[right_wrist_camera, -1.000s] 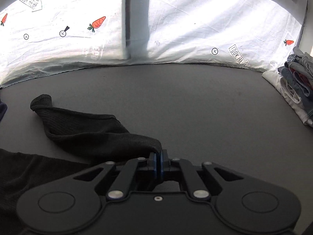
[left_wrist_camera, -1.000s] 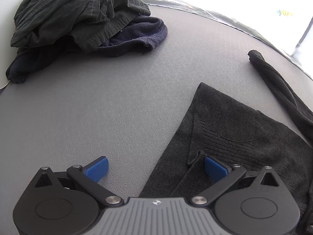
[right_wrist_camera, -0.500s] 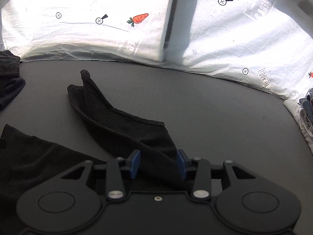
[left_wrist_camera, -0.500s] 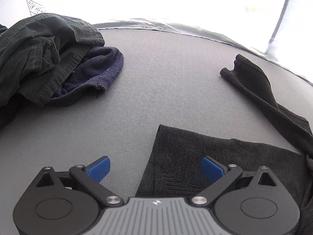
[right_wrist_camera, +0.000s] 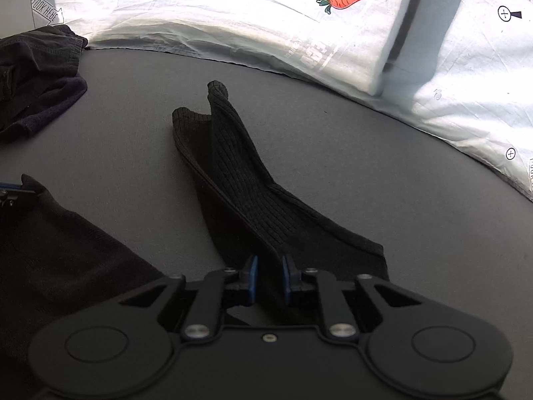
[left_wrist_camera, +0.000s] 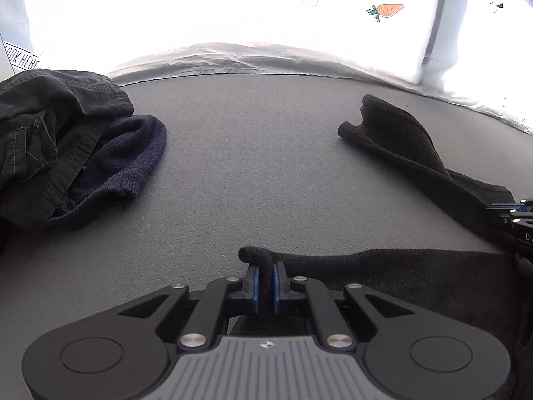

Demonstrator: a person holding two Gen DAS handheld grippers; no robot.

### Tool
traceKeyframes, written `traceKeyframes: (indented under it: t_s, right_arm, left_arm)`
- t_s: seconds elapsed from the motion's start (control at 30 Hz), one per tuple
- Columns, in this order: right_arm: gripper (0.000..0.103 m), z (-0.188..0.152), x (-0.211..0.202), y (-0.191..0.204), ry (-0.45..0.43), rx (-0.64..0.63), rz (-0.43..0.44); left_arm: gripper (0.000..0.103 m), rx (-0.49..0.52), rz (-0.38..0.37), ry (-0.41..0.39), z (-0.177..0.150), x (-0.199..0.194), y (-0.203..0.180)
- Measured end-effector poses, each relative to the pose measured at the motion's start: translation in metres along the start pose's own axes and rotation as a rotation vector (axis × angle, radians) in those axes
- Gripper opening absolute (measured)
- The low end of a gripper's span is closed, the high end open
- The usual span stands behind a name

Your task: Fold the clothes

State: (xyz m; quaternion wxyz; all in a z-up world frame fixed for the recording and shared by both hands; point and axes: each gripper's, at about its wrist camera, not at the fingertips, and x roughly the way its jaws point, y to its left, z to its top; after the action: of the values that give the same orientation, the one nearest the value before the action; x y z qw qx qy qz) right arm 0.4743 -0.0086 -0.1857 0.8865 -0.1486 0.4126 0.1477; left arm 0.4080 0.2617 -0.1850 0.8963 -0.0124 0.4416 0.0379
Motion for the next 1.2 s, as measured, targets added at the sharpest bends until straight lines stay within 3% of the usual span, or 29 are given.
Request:
traceKeyframes:
  t_s: [0.13,0.27,0.33,0.47,0.63,0.73,0.83,1.0,1.1,1.2]
  right_arm:
    - [0.001,0.001,-0.029,-0.025,-0.112,0.073,-0.055]
    - [0.001,-0.003,-0.064,-0.064,-0.205,0.178,-0.182]
    - [0.001,-0.013,-0.079,-0.092,-0.228,0.271,-0.260]
    - [0.001,-0.062,-0.092,-0.147,-0.178,0.456,-0.456]
    - [0.003,-0.138,-0.098,-0.193,-0.001,0.687,-0.646]
    - [0.010,-0.167,-0.111,-0.200,0.013,0.773,-0.636]
    - [0.022,-0.172,-0.117,-0.191,-0.014,0.768,-0.571]
    - [0.025,-0.139,-0.103,-0.168,-0.053,0.592,-0.401]
    - [0.029,-0.116,-0.090,-0.155,-0.069,0.480,-0.297]
    - [0.034,-0.098,-0.071,-0.148,-0.061,0.405,-0.232]
  left_arm:
    - [0.009,-0.056,0.096,-0.005,0.004,-0.003,0.023]
    - [0.008,-0.157,0.131,0.021,0.005,0.000,0.058]
    - [0.008,-0.155,0.126,0.025,0.001,-0.001,0.060]
    - [0.009,-0.035,0.188,0.016,-0.001,-0.003,0.038]
    - [0.018,-0.138,0.206,0.010,0.004,-0.014,0.037]
    - [0.025,-0.173,0.188,-0.008,0.005,-0.030,0.033]
    - [0.035,-0.190,0.145,-0.002,0.000,-0.044,0.020]
    - [0.041,-0.229,0.044,0.078,-0.026,-0.046,-0.011]
    - [0.042,-0.236,0.040,0.138,-0.042,-0.039,-0.026]
    - [0.053,-0.220,0.059,0.133,-0.047,-0.039,-0.037]
